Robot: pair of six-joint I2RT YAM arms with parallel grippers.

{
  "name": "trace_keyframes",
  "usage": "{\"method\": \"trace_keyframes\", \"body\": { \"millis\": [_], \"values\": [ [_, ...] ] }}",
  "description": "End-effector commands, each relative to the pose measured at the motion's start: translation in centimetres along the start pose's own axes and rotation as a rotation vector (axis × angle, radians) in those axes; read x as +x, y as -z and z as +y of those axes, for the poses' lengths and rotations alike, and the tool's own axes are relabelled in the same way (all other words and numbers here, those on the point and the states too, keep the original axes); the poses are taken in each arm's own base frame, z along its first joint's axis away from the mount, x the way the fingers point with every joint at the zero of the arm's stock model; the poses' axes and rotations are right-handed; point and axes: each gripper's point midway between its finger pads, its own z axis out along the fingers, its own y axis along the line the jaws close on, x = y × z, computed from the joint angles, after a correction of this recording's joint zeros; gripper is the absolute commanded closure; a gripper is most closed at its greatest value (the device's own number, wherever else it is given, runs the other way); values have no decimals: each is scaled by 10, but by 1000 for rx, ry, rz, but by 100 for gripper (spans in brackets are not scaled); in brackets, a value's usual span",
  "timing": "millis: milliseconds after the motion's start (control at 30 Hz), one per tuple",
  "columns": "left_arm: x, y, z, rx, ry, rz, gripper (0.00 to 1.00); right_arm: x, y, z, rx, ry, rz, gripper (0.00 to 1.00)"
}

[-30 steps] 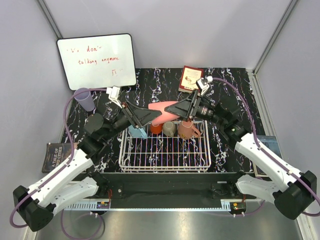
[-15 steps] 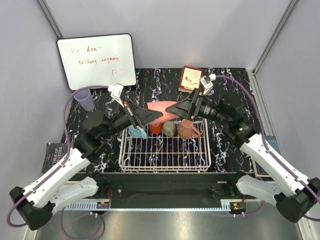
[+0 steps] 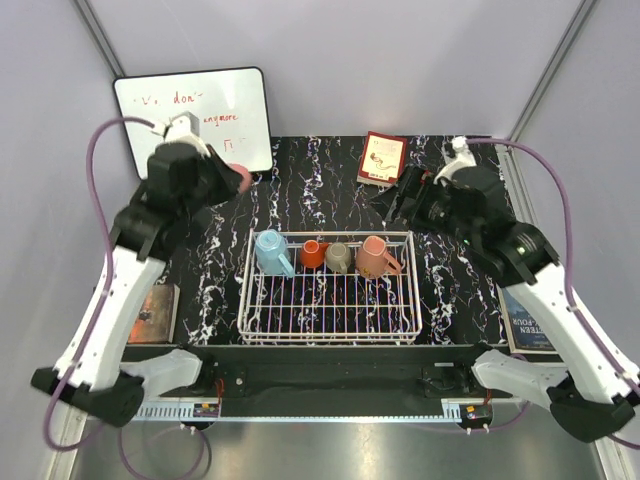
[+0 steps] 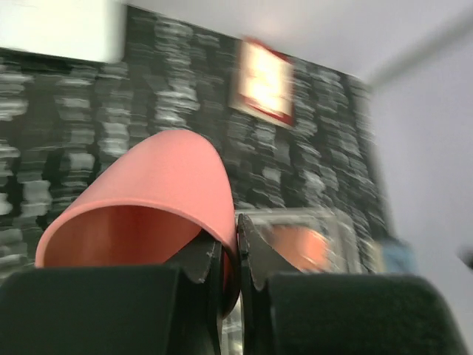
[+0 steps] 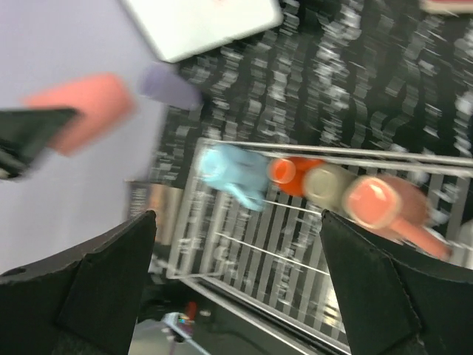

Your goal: Unload the cups from the dish rack

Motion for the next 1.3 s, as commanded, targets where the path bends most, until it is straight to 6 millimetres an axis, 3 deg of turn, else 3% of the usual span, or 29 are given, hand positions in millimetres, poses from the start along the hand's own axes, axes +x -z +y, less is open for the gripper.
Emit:
{"method": "trace_keyframes", "body": {
  "millis": [0, 67, 200, 300, 333, 467, 600, 867, 1033, 1267],
  "values": [
    [-24, -17, 98, -417, -81, 82, 100, 29, -8, -75, 347, 84, 120, 0],
    [-39, -21, 130, -521, -80, 81, 100, 33, -5, -89, 414, 106, 136, 0],
    [-60, -47, 177, -660, -69, 105, 100, 36, -1, -94, 428, 125, 144, 0],
    [-64, -67, 200, -712, -43, 126, 100, 41, 1, -94, 413, 125, 160, 0],
    [-72, -71, 197, -704, -39, 109, 100, 43, 1, -94, 410, 123, 167, 0],
    [-91, -91, 216, -729, -7, 89, 100, 53, 3, -97, 402, 113, 192, 0],
    [-92, -119, 238, -729, 47, 116, 100, 62, 6, -104, 408, 120, 212, 0],
    [-85, -133, 296, -795, 114, 164, 100, 73, -2, -110, 407, 149, 265, 0],
    [-84, -150, 304, -780, 125, 179, 100, 80, -11, -113, 403, 165, 293, 0],
    [-66, -173, 315, -758, 146, 227, 100, 83, -23, -118, 416, 194, 321, 0]
  ]
}}
